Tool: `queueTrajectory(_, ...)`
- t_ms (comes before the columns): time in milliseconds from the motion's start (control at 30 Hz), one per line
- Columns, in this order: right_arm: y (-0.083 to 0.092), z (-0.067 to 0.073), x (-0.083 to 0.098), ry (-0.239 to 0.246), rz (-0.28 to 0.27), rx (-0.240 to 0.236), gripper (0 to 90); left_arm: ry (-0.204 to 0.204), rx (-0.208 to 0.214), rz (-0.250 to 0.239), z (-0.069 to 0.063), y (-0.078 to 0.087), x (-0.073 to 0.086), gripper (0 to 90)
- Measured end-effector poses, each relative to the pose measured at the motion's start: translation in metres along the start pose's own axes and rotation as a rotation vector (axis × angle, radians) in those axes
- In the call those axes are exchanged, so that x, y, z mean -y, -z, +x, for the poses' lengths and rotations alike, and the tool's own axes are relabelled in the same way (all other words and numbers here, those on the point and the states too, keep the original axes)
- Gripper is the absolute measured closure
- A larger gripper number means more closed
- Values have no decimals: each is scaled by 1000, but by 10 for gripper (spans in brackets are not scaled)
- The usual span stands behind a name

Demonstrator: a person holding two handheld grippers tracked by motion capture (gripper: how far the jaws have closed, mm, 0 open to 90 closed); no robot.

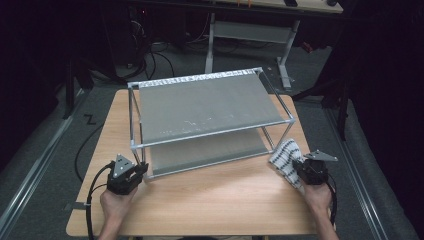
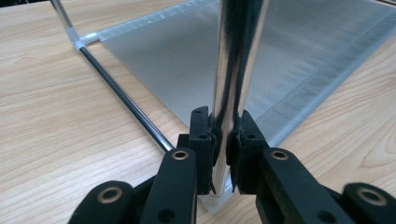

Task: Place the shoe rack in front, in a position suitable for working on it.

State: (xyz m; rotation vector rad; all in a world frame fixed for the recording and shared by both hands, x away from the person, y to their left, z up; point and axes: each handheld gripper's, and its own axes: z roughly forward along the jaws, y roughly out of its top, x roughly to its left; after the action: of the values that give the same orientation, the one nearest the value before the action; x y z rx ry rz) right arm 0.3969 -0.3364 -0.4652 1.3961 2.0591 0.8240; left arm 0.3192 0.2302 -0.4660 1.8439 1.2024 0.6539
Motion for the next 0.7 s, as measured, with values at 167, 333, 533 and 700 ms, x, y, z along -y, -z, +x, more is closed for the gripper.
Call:
queueTrajectory(167, 13, 5, -4, 20, -36, -10, 861, -14, 20, -5, -5, -2, -1, 810)
queueTrajectory(333, 29, 12, -11, 41, -72, -27, 862, -21, 34, -6, -9, -3, -1, 810)
queueTrajectory(533, 41, 21, -17, 49, -95, -47, 861, -31, 52, -8, -15, -5, -2, 810)
queueTrajectory(700, 45, 30, -17, 55, -110, -67, 861, -37, 66, -7, -19, -7, -3, 811)
